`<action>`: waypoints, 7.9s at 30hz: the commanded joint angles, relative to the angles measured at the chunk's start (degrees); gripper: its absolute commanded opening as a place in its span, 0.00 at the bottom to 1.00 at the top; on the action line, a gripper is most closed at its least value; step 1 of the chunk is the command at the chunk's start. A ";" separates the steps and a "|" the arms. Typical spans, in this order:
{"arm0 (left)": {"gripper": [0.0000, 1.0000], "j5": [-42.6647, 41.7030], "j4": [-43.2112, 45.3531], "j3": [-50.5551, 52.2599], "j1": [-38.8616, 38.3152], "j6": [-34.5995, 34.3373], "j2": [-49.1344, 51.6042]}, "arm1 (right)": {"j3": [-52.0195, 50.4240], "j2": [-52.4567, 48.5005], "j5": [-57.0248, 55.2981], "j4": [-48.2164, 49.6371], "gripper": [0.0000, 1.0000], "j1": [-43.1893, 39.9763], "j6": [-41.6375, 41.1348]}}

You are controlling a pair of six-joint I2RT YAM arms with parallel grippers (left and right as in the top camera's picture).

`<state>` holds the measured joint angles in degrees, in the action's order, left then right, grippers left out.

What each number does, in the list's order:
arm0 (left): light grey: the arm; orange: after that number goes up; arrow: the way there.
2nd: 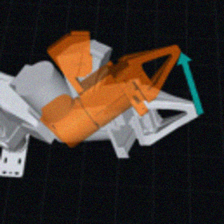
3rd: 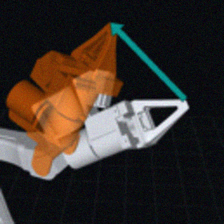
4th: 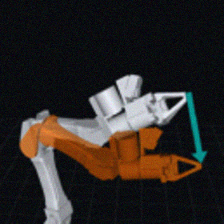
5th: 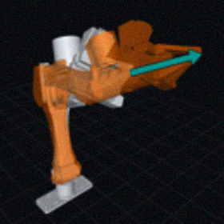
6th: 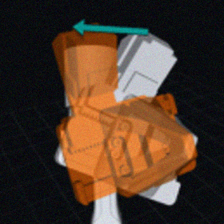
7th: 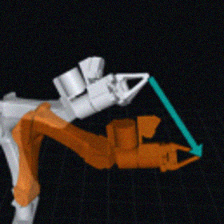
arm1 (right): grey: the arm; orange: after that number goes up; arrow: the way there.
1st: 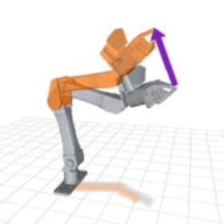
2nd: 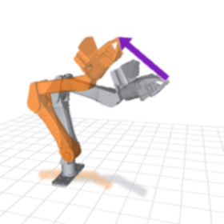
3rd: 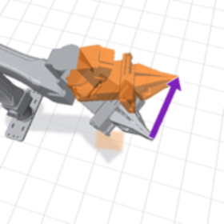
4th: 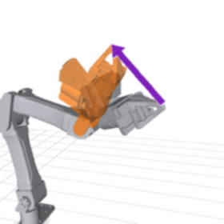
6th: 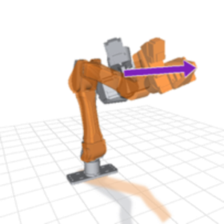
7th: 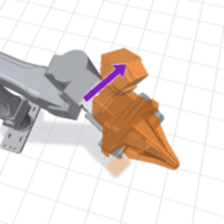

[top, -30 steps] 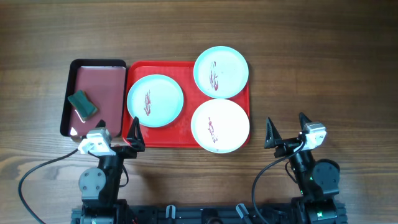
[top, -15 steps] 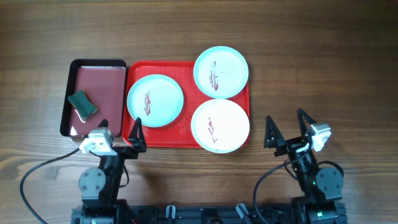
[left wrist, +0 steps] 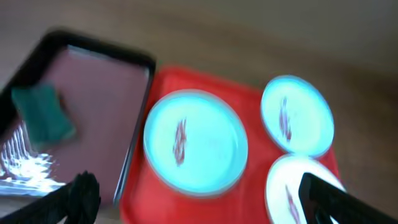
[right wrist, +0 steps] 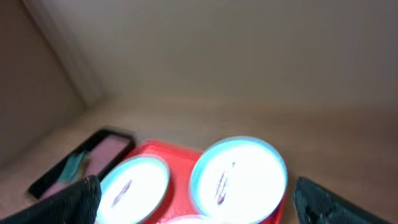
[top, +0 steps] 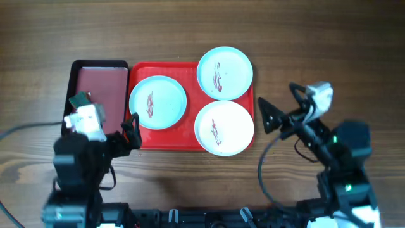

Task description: Clean dirty plates on tray and stack at the side

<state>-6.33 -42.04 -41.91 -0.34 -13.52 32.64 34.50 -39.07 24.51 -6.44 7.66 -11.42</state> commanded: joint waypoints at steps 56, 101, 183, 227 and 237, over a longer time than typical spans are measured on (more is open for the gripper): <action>0.93 19.71 1.70 -27.32 13.07 -9.27 70.20 | 62.88 -93.81 -18.73 -31.78 0.05 31.71 -20.22; 0.04 -7.82 -1.95 -27.21 0.52 13.35 66.97 | 62.88 -93.81 -6.40 -31.04 0.04 28.24 -15.39; 0.04 11.10 23.76 -19.17 -9.07 -11.96 78.16 | 61.00 -93.85 -0.70 -27.26 0.04 26.86 -17.00; 0.04 -6.69 2.10 -15.67 -12.41 -7.50 76.54 | 61.00 -93.83 -1.11 -27.21 0.04 26.86 -16.61; 0.04 -9.16 21.29 -10.51 -15.78 -15.72 76.54 | 61.00 -93.83 -0.87 -27.23 0.04 26.86 -16.63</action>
<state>-17.37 -20.47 -55.75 -14.61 -27.40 104.42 96.03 -131.20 23.31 -33.85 34.00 -26.55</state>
